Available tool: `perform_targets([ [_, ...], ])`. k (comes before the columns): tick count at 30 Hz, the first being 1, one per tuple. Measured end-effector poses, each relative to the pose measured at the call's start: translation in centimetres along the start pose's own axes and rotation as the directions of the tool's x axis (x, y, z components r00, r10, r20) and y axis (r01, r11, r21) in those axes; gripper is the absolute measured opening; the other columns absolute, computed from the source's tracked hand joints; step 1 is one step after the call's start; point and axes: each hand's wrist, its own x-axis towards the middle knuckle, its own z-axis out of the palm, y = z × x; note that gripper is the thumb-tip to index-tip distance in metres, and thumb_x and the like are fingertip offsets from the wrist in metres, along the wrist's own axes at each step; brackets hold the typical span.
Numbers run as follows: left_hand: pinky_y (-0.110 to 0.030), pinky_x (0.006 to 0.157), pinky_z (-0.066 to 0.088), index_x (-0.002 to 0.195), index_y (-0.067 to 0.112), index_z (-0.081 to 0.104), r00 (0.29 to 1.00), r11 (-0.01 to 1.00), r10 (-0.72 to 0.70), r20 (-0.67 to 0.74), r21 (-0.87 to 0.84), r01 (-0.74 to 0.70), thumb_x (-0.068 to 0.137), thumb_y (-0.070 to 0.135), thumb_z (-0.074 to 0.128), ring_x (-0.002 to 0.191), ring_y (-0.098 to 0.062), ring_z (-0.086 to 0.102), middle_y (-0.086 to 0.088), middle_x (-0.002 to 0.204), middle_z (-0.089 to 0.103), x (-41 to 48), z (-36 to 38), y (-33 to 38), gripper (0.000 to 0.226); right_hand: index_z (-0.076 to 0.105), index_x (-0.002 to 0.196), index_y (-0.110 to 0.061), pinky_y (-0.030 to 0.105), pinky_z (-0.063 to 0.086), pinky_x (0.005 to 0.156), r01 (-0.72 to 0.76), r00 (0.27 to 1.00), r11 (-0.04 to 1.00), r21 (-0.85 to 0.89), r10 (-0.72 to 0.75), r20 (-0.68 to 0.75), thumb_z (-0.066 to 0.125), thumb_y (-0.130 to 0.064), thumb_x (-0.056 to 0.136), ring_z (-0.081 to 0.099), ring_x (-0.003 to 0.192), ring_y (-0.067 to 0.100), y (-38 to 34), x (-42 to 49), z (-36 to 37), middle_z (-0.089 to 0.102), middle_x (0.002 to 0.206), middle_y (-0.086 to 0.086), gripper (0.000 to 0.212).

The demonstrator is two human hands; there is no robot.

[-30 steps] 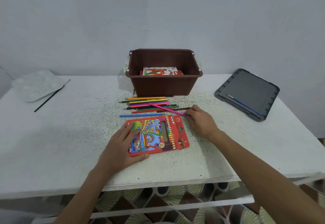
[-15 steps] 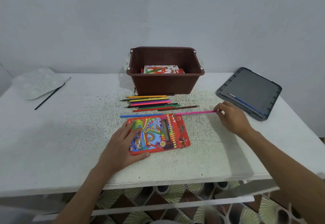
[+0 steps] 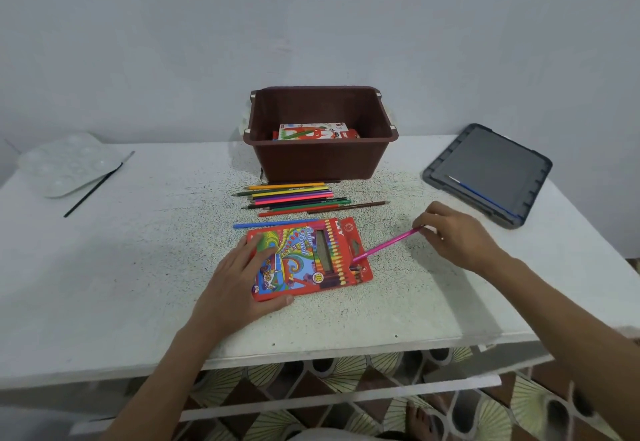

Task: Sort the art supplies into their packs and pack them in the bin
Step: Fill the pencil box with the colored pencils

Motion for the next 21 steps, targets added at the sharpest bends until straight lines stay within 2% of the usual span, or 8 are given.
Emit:
perform_targets([
  [3, -0.050, 0.109, 0.037, 0.144, 0.022, 0.041, 1.000, 1.000, -0.002, 0.005, 0.002, 0.002, 0.071, 0.089, 0.048, 0.146, -0.025, 0.026, -0.002, 0.159, 0.027, 0.0, 0.0, 0.0, 0.100, 0.072, 0.096, -0.014, 0.012, 0.034, 0.052, 0.069, 0.997, 0.996, 0.059, -0.071, 0.035, 0.074, -0.012, 0.084, 0.045, 0.060, 0.006, -2.1, 0.3, 1.0, 0.062, 0.086, 0.000, 0.012],
  [5, -0.050, 0.110, 0.037, 0.145, 0.022, 0.041, 1.000, 1.000, -0.006, 0.009, 0.001, 0.006, 0.070, 0.089, 0.048, 0.146, -0.025, 0.026, -0.002, 0.159, 0.027, 0.0, 0.0, 0.0, 0.100, 0.072, 0.098, -0.016, 0.010, 0.031, 0.052, 0.097, 0.992, 0.990, 0.103, -0.104, 0.066, 0.071, -0.017, 0.087, 0.047, 0.059, 0.006, -3.6, 0.4, 1.7, 0.060, 0.085, -0.002, 0.011],
  [8, -0.051, 0.110, 0.037, 0.145, 0.022, 0.040, 1.000, 1.000, -0.002, 0.007, 0.004, 0.002, 0.071, 0.089, 0.047, 0.146, -0.025, 0.026, -0.001, 0.159, 0.026, 0.0, 0.0, -0.1, 0.100, 0.072, 0.105, -0.021, 0.020, 0.042, 0.052, 0.114, 0.985, 0.976, 0.184, -0.135, 0.109, 0.062, -0.029, 0.092, 0.052, 0.065, 0.009, -5.8, 0.4, 3.1, 0.058, 0.086, -0.004, 0.018],
  [10, -0.051, 0.110, 0.037, 0.145, 0.022, 0.040, 1.000, 1.000, -0.003, 0.008, 0.003, 0.003, 0.071, 0.089, 0.047, 0.146, -0.024, 0.025, -0.001, 0.159, 0.026, 0.0, 0.0, -0.1, 0.100, 0.071, 0.107, -0.023, 0.021, 0.044, 0.055, 0.110, 0.982, 0.964, 0.241, -0.144, 0.124, 0.053, -0.036, 0.094, 0.054, 0.069, 0.008, -7.1, 0.5, 3.9, 0.060, 0.088, -0.005, 0.026],
  [13, -0.052, 0.109, 0.037, 0.145, 0.022, 0.040, 1.000, 1.000, -0.002, 0.006, 0.002, 0.002, 0.071, 0.089, 0.046, 0.146, -0.024, 0.025, -0.001, 0.159, 0.026, 0.0, 0.0, -0.1, 0.100, 0.070, 0.109, -0.020, 0.025, 0.048, 0.063, 0.065, 0.982, 0.952, 0.299, -0.114, 0.149, 0.057, -0.024, 0.095, 0.053, 0.076, 0.005, -8.2, 0.6, 4.7, 0.062, 0.094, -0.005, 0.020],
  [16, -0.052, 0.109, 0.037, 0.144, 0.021, 0.041, 1.000, 1.000, 0.000, 0.003, 0.000, 0.000, 0.071, 0.090, 0.046, 0.146, -0.024, 0.025, -0.001, 0.159, 0.026, 0.0, 0.0, -0.1, 0.100, 0.068, 0.105, -0.018, 0.032, 0.052, 0.072, -0.020, 0.985, 0.942, 0.335, -0.039, 0.167, 0.061, -0.016, 0.092, 0.058, 0.081, 0.009, -8.1, 0.6, 5.2, 0.063, 0.097, -0.003, 0.015],
  [21, -0.053, 0.108, 0.039, 0.142, 0.020, 0.044, 1.000, 1.000, 0.016, -0.013, -0.007, -0.016, 0.071, 0.088, 0.049, 0.145, -0.025, 0.027, -0.003, 0.158, 0.029, 0.0, 0.1, -0.1, 0.098, 0.069, 0.096, -0.019, 0.034, 0.050, 0.068, -0.028, 0.981, 0.938, 0.344, -0.040, 0.190, 0.062, -0.014, 0.091, 0.058, 0.078, 0.013, -7.9, 0.6, 5.4, 0.060, 0.092, 0.000, 0.010],
])
